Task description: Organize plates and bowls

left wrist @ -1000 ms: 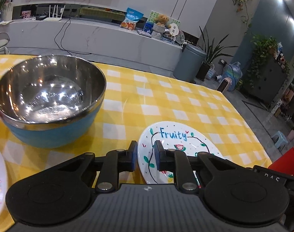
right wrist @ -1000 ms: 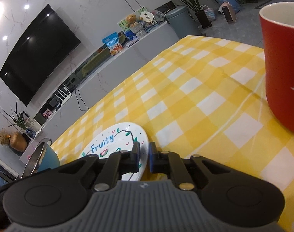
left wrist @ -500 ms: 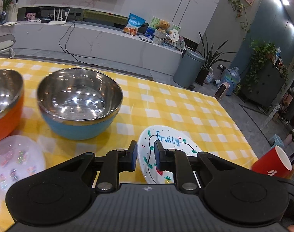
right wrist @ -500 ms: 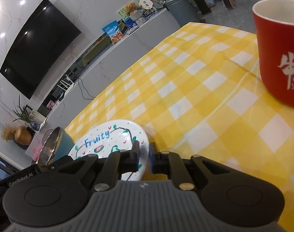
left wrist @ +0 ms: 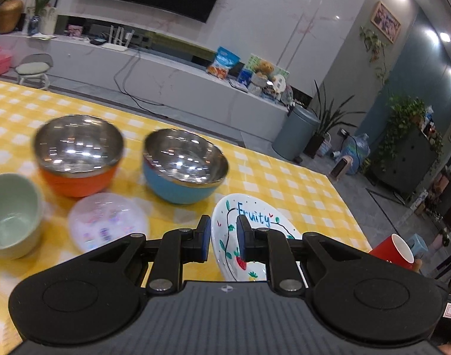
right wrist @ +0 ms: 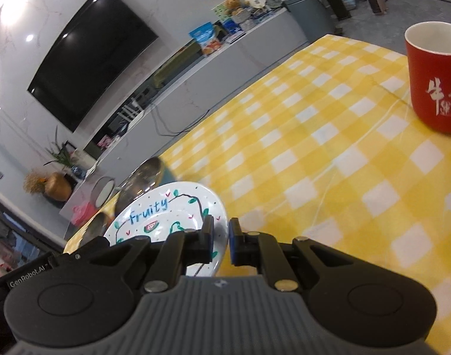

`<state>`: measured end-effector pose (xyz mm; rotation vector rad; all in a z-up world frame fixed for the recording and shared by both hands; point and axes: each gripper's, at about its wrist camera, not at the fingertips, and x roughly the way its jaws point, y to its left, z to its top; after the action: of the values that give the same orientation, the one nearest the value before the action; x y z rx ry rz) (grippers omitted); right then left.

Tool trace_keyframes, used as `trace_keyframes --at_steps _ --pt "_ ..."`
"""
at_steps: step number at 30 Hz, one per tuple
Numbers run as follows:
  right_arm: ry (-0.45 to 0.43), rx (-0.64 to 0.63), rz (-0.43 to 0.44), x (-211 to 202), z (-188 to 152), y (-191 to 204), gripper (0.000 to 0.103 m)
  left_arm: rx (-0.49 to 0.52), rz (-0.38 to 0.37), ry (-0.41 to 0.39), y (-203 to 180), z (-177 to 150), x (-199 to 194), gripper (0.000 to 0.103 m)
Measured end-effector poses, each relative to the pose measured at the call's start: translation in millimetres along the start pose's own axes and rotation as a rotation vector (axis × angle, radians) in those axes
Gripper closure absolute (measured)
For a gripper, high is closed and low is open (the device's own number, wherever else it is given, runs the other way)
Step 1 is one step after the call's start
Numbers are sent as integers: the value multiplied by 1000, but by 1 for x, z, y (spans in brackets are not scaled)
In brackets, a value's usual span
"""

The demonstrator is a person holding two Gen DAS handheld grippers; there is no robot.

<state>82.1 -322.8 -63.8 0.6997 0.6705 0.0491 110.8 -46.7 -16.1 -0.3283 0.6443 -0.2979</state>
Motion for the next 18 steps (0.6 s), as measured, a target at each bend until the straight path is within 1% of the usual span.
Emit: trace_keyframes --at_steps 5,9,14,18 --pt "30 -26 26 -13 -29 24 95 -25 33 -18 19 -9 -35 83" --pt "66 -62 53 -15 -50 46 95 -74 80 -38 41 -19 -60 83" --pt "106 -110 81 -14 -76 71 95 -139 127 -49 70 -25 -85 83" --pt "130 -134 91 -10 -92 85 95 -171 151 -52 86 -31 -96 83"
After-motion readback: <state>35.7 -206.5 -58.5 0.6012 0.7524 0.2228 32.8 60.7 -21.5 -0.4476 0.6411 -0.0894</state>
